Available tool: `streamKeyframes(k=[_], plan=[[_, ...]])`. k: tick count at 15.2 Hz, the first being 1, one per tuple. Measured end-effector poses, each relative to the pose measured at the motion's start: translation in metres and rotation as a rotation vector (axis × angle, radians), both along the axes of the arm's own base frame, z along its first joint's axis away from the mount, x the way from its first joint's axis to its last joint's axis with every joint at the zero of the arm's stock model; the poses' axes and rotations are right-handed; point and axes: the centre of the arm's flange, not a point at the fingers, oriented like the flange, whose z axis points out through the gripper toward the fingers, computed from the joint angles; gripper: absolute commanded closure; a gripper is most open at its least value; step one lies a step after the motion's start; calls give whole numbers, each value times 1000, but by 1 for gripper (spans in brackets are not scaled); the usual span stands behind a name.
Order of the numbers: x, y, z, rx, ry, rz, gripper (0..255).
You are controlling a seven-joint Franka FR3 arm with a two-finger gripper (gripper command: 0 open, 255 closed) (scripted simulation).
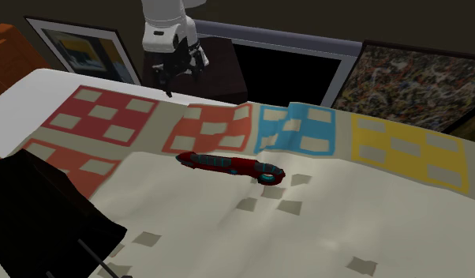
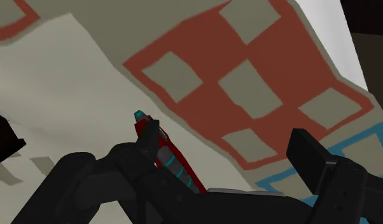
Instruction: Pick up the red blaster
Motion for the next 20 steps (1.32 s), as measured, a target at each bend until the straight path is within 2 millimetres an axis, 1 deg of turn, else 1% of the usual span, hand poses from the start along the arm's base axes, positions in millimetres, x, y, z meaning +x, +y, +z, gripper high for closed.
streamKeyframes(k=[2, 3, 5, 6, 8, 13, 15, 16, 17, 19, 20], plan=[[17, 2, -12, 5, -16, 58, 0], [28, 3, -18, 8, -25, 86, 0], [48, 11, -34, 12, -40, 145, 0], [56, 13, -38, 15, -48, 173, 0], [79, 18, -53, 19, -65, 231, 0], [125, 42, -86, 31, -105, 376, 0], [144, 54, -94, 36, -122, 435, 0], [150, 61, -99, 38, -129, 464, 0], [160, 65, -105, 41, -139, 492, 0], [169, 69, -115, 43, -146, 524, 0], [169, 71, -120, 44, -148, 529, 0]])
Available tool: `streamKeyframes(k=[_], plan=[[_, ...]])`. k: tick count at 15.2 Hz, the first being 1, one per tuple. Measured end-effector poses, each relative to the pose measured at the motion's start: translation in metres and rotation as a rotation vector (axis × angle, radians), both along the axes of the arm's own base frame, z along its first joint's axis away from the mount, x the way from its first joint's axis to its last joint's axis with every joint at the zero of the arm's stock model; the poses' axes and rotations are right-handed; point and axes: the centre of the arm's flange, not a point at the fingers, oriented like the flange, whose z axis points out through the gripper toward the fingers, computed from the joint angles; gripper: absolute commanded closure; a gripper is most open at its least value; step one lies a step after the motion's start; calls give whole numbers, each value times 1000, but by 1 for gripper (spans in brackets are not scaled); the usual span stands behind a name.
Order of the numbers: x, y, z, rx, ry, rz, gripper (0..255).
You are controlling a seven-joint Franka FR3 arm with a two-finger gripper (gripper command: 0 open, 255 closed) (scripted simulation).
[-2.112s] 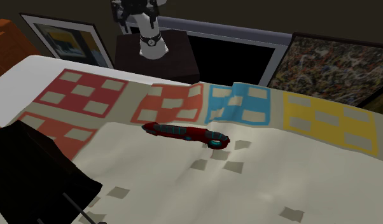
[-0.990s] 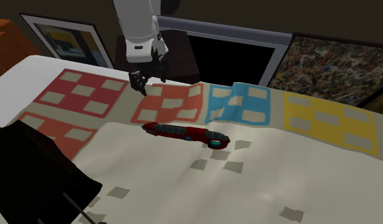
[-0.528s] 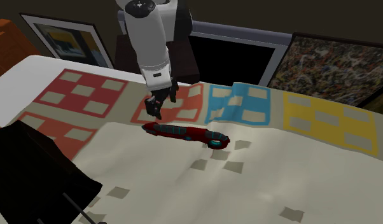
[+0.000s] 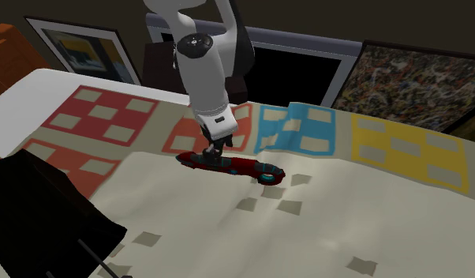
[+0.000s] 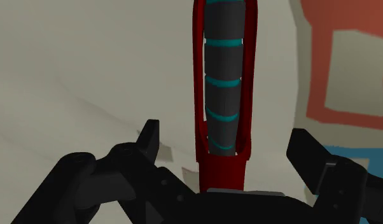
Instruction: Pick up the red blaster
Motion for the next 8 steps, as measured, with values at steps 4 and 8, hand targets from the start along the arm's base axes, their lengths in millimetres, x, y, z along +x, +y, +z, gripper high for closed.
streamKeyframes(k=[4, 8], plan=[[1, 3, -21, 1, -2, 5, 0], [1, 1, -35, 1, -2, 6, 255]])
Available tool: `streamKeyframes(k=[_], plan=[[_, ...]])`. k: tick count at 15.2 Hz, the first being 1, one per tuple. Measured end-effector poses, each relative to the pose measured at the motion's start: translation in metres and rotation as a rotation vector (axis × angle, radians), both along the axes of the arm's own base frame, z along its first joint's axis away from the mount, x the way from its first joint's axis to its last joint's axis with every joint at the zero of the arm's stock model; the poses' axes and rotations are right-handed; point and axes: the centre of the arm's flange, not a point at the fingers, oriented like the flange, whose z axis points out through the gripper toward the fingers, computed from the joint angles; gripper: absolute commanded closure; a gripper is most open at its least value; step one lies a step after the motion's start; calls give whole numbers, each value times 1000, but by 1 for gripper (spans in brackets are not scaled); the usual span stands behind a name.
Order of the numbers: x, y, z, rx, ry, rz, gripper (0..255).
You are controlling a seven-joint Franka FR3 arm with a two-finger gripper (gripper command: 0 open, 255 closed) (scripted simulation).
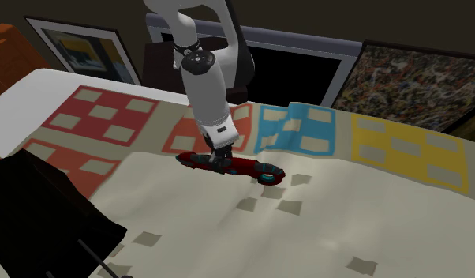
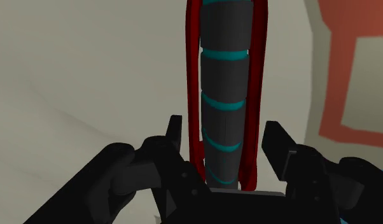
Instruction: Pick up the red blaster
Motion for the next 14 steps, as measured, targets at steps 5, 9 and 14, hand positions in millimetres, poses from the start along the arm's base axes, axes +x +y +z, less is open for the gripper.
streamKeyframes(k=[5, 9, 14], plan=[[0, 0, 0, 0, -2, 0, 255], [0, 0, 0, 0, -2, 0, 255], [0, 1, 20, 0, 0, 0, 255]])
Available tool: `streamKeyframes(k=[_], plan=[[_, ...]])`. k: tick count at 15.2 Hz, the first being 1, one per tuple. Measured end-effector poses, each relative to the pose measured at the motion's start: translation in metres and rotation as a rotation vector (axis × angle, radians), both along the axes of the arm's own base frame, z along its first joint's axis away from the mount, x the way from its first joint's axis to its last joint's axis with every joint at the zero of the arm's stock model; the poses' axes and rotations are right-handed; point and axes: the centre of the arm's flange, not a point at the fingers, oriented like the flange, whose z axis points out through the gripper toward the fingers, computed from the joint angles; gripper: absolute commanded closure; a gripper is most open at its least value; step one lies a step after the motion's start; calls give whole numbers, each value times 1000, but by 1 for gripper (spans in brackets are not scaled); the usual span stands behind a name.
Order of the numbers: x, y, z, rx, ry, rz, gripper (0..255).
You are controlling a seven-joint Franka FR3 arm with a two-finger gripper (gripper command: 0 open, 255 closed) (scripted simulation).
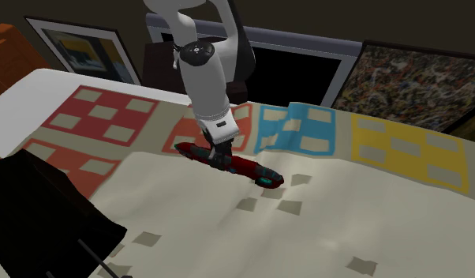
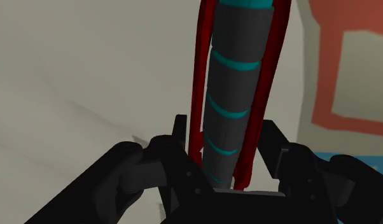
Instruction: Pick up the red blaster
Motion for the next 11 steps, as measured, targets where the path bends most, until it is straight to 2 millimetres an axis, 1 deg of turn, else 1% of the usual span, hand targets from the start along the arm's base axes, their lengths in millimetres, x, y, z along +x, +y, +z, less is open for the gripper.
streamKeyframes(k=[10, 11], plan=[[0, -1, 53, 0, 0, 0, 255], [-1, -1, 56, 0, 0, 0, 255]])
